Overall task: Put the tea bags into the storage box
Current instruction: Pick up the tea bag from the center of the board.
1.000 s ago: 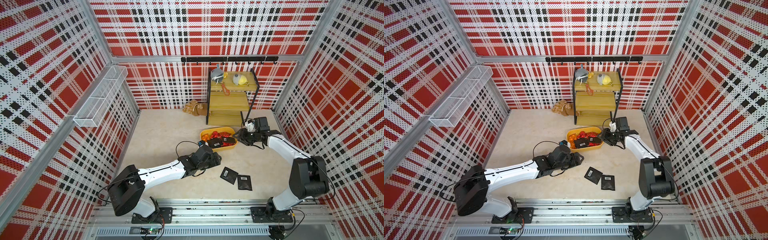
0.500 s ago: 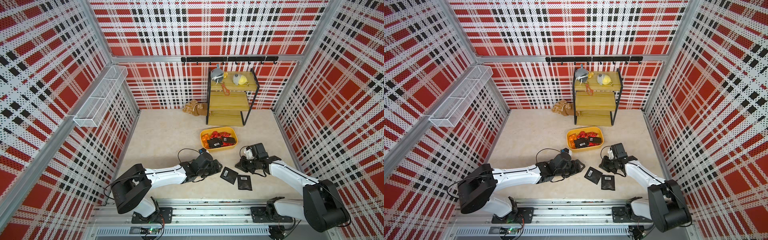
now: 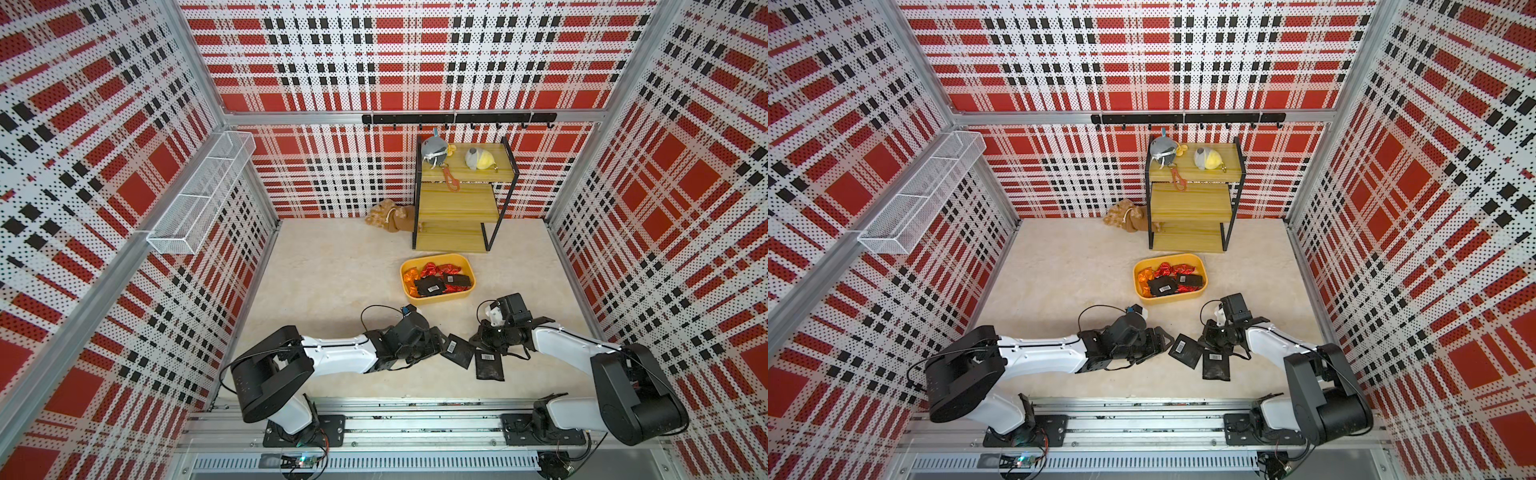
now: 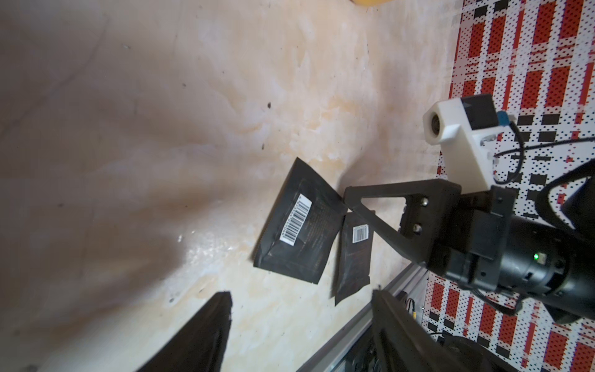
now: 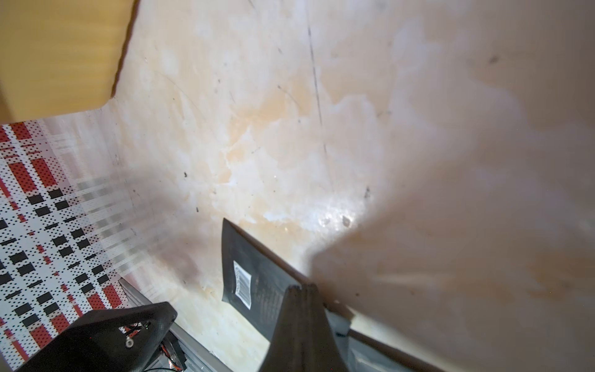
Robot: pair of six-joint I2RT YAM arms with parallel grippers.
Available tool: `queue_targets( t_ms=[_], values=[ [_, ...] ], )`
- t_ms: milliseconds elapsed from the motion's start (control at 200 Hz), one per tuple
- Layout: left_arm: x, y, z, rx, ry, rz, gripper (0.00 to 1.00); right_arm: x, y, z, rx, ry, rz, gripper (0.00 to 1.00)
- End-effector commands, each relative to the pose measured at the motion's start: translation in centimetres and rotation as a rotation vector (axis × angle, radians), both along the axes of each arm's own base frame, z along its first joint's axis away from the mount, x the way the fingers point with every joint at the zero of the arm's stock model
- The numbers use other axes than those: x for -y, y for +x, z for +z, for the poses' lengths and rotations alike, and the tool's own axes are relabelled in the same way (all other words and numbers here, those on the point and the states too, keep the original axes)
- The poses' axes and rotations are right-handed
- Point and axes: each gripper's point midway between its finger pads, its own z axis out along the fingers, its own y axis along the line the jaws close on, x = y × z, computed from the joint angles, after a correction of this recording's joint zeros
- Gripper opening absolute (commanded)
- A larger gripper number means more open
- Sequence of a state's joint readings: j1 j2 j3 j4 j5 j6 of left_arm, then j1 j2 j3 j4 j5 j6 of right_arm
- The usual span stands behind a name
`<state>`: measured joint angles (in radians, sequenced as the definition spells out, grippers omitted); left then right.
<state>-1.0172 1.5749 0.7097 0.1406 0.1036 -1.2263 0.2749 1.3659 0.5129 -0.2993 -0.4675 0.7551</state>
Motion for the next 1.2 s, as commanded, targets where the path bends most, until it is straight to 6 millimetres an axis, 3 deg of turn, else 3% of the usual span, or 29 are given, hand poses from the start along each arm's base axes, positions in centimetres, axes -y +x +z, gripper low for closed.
queue_targets(
  t_ms=[0,466,752,1193],
  values=[
    [0.9,-0.4,0.1,-0.007,-0.026,-0.026,0.75,0.1,-0.6,-1.1,-0.018,-0.017,0.013,0.00],
    [1.9,-1.3,-0.6,-0.059,-0.044,-0.075,0.69,0.4,-1.0,-2.2,-0.045,-0.039,0.019,0.00],
    [2.5,-0.7,-1.4,-0.068,0.005,-0.078,0.67,0.2,-0.8,-2.4,-0.049,-0.029,0.017,0.00],
    [1.8,-1.0,-2.4,-0.094,0.090,-0.062,0.67,0.5,-1.3,-2.7,-0.055,-0.036,0.019,0.00]
  ],
)
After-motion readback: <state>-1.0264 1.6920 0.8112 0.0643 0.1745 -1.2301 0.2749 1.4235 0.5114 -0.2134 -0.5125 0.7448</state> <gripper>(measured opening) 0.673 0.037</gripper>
